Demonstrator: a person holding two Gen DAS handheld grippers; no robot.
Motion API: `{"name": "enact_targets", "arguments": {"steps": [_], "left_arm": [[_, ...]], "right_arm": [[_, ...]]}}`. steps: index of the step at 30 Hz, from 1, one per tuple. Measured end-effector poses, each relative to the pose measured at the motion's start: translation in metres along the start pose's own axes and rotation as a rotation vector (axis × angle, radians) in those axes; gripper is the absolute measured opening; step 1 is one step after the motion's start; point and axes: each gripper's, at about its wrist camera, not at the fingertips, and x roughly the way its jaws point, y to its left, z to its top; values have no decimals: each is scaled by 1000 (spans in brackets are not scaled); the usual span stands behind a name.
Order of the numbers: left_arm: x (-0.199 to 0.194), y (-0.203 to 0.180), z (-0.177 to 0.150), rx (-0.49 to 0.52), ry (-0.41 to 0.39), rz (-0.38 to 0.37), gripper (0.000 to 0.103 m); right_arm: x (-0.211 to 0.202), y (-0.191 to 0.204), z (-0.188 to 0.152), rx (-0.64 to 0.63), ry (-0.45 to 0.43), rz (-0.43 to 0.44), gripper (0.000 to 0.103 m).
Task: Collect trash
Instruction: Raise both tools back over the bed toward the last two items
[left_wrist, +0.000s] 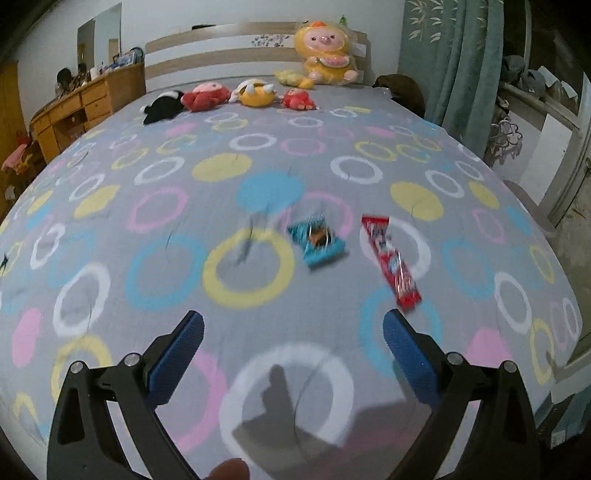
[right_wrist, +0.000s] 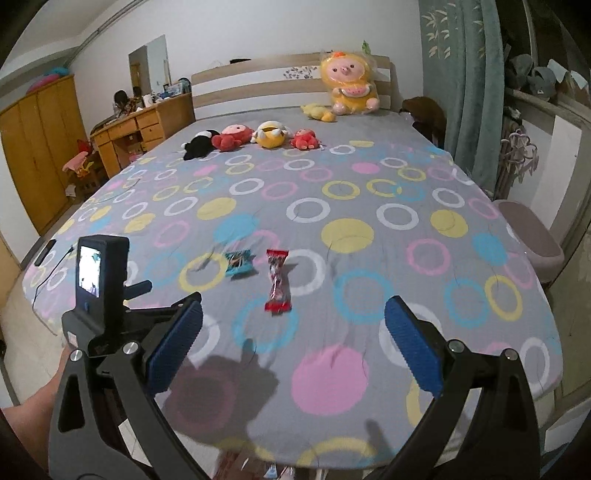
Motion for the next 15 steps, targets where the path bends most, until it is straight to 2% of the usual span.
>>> {"name": "enact_targets", "arguments": {"steps": [7, 15], "left_arm": [[33, 10, 34, -119, 32, -10, 95], [65, 20, 54, -185, 76, -8, 95]], "right_arm": [[69, 1, 19, -4, 89, -8, 96], [136, 8, 9, -46, 188, -1, 96]]}}
